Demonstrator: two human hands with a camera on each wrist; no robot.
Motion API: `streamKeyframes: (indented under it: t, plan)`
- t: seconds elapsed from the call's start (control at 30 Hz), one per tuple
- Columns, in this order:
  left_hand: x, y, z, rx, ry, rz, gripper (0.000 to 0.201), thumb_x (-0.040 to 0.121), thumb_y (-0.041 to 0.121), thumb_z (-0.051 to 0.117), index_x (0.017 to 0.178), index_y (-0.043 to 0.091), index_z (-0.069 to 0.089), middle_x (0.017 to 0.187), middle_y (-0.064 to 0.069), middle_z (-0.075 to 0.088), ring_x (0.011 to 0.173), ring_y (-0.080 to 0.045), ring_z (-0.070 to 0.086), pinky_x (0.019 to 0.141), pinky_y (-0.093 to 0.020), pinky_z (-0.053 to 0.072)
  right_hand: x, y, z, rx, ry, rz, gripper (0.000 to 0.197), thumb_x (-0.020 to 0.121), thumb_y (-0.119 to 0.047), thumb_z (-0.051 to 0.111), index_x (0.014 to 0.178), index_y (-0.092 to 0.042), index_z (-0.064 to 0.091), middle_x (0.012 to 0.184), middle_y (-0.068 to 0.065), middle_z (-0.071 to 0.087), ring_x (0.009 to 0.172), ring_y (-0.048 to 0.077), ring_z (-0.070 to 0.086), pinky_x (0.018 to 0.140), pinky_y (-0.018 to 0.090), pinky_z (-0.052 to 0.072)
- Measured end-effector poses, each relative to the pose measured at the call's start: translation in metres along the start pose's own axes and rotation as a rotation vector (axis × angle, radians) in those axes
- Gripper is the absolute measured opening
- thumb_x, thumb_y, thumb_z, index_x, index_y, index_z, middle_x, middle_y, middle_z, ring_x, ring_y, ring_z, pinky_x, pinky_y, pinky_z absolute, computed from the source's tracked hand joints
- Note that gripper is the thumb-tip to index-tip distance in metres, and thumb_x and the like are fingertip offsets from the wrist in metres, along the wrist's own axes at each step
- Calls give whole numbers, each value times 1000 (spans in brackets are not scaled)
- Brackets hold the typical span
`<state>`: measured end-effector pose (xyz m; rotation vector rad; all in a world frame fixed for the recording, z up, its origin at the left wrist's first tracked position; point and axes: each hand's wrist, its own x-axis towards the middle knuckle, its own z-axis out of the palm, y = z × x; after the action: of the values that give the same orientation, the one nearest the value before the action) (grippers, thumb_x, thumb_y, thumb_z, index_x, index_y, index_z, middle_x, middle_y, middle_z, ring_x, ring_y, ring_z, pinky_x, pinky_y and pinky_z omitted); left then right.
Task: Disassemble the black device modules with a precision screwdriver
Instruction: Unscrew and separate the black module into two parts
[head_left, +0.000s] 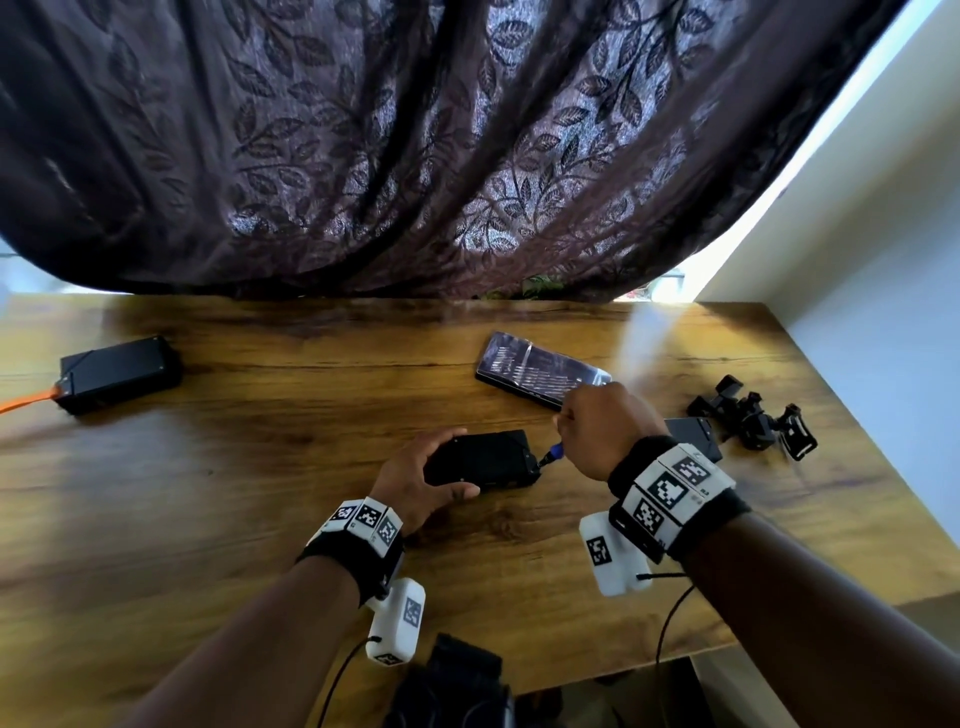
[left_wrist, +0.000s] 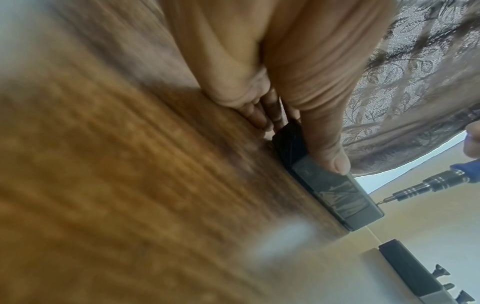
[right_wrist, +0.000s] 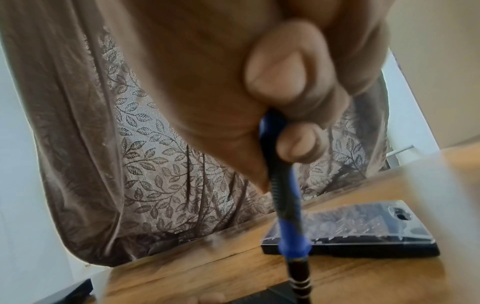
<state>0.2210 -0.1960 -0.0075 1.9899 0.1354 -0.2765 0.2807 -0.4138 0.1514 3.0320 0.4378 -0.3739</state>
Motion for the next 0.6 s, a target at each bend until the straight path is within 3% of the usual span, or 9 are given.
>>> streamKeyframes:
  t: [0.17, 0.33, 0.43, 0.6]
  plan:
    - [2, -5, 0, -28, -3, -6, 83, 67, 52, 89, 138, 55, 47, 148, 15, 49, 137, -14, 44, 113, -45, 42, -12, 1, -5, 59, 36, -68, 17, 98, -26, 53, 88, -23, 67, 76, -7, 60, 64, 5, 52, 50, 22, 36]
    - [4, -7, -3, -26, -15, -23, 84, 68, 51, 89, 141, 53, 47, 148, 15, 48, 136, -12, 43, 114, -43, 41, -22, 4, -3, 158, 94, -107, 12, 95, -32, 63, 83, -28, 64, 74, -13, 61, 70, 6, 57, 62, 27, 47]
    - [5, -8, -3, -37, -6, -6, 84, 69, 47, 90, 141, 49, 49, 149, 18, 48, 138, -8, 42, 116, -37, 39, -24, 6, 5, 301, 141, -115, 10, 88, -38, 73, 89, -32, 65, 77, -14, 64, 71, 3, 61, 66, 24, 54]
    - [5, -12, -1, -29, -4, -4, 85, 68, 50, 90, 142, 49, 48, 149, 22, 47, 136, -2, 42, 113, -29, 38, -11, 12, 28, 509, 125, -142, 15, 82, -40, 80, 81, -34, 66, 78, -15, 68, 75, 0, 62, 67, 19, 47]
